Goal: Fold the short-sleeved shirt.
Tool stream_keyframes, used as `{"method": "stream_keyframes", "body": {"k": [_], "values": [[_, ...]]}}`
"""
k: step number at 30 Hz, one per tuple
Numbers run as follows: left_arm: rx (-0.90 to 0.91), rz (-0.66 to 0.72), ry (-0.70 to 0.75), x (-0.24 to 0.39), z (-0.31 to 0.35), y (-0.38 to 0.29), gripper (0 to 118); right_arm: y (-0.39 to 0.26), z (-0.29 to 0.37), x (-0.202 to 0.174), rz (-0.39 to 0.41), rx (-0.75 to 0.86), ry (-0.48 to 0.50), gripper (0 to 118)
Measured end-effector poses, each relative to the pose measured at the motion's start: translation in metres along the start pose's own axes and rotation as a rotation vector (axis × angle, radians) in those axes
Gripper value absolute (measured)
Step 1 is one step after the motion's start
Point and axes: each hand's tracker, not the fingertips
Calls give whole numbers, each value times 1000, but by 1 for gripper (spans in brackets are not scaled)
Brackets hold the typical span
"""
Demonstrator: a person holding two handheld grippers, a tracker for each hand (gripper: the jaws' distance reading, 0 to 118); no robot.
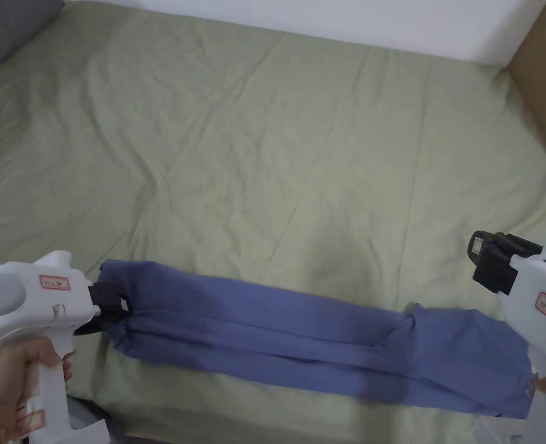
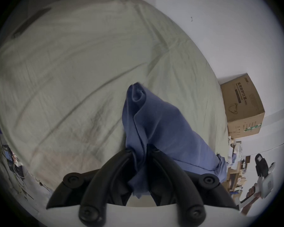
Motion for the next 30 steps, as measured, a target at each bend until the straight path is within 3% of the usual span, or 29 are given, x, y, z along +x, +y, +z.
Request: {"method": "stream_keyframes", "body": {"k": [6,12,18,22,24,26,27,30], "values": [[164,-337,27,75,52,-4,11,-1,17,10,-14,26,-4,0],[172,-686,-80,162,68,-41,11,-9,26,21,-35,46,-12,0],[-13,-743,-198,222,-1,-93,11,-20,39,39,-80,56,-30,0],[-124,-709,-156,251,-64,-136,13,-27,45,53,-103,47,-46,0],[-158,-729,-125,259,-96,-155,43,-28,53,52,-99,46,-63,0],[-226,-735,-80,265,-117,-172,95,-30,57,56,-105,44,-77,0],[-248,-727,-89,267,-120,-179,102,-30,60,56,-107,41,-87,0],[-191,-767,-123,275,-98,-178,102,-32,64,60,-101,39,-101,0]]}}
